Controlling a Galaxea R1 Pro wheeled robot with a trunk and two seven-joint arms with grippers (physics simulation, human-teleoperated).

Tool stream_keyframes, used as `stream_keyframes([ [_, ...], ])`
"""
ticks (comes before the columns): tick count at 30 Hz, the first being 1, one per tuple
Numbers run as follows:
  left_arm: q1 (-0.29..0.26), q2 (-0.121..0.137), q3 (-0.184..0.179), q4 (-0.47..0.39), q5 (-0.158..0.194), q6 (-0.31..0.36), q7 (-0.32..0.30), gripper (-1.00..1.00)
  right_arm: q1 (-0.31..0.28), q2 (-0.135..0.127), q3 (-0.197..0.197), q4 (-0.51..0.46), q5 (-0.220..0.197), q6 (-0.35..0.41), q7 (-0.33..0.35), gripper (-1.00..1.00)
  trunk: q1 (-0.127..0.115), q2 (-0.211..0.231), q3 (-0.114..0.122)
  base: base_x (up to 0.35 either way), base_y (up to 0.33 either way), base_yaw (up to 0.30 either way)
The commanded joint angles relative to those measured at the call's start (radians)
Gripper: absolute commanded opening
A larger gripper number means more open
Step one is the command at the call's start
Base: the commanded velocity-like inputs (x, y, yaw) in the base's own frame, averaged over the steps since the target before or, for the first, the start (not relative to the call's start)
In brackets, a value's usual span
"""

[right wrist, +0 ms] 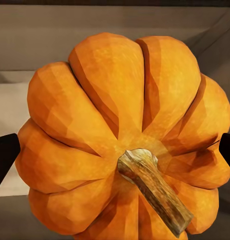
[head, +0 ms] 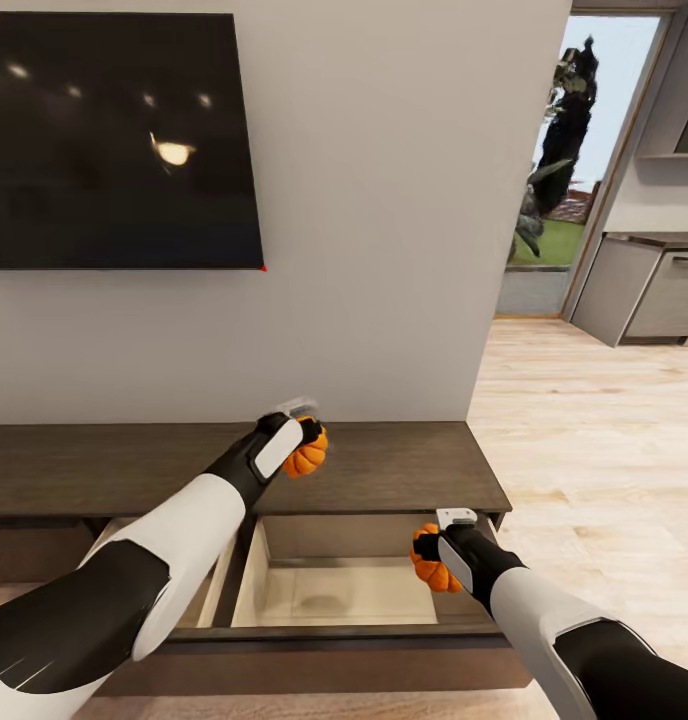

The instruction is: Place each of the two pumpkins and all three candles from the living room inside a cabinet in the living room (use any cabinet), then make sure every cabinet is closed, and position the cauldron so it is next to a table in the living room.

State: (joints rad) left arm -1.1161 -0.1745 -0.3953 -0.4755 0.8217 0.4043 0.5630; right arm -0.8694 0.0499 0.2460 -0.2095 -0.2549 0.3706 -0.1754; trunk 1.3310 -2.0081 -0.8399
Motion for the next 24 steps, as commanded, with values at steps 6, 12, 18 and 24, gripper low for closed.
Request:
stream_keyframes([
  [6,-0.001,0.000,-0.003,-0.049,0.011,0.005,0.126,-1.00,0.000,0.001,0.009,-0.011,-0.010,0.003,-0.006,-1.00,0.000,0.000,-0.001,0.000,0.000,0.000],
  [12,-0.001,0.000,-0.004,-0.053,0.014,0.005,0.129,-1.00,0.000,0.001,0.009,-0.011,-0.010,0.004,-0.008,-1.00,0.000,0.000,-0.005,0.000,0.000,0.000],
  [18,-0.001,0.000,-0.004,-0.056,0.016,0.005,0.129,-1.00,0.000,0.001,0.009,-0.011,-0.010,0.004,-0.009,-1.00,0.000,0.000,-0.014,0.000,0.000,0.000],
  [24,-0.001,0.000,-0.002,-0.091,0.017,0.005,0.131,-1.00,0.000,0.001,0.009,-0.011,-0.010,0.004,-0.009,-1.00,0.000,0.000,-0.023,0.000,0.000,0.034],
])
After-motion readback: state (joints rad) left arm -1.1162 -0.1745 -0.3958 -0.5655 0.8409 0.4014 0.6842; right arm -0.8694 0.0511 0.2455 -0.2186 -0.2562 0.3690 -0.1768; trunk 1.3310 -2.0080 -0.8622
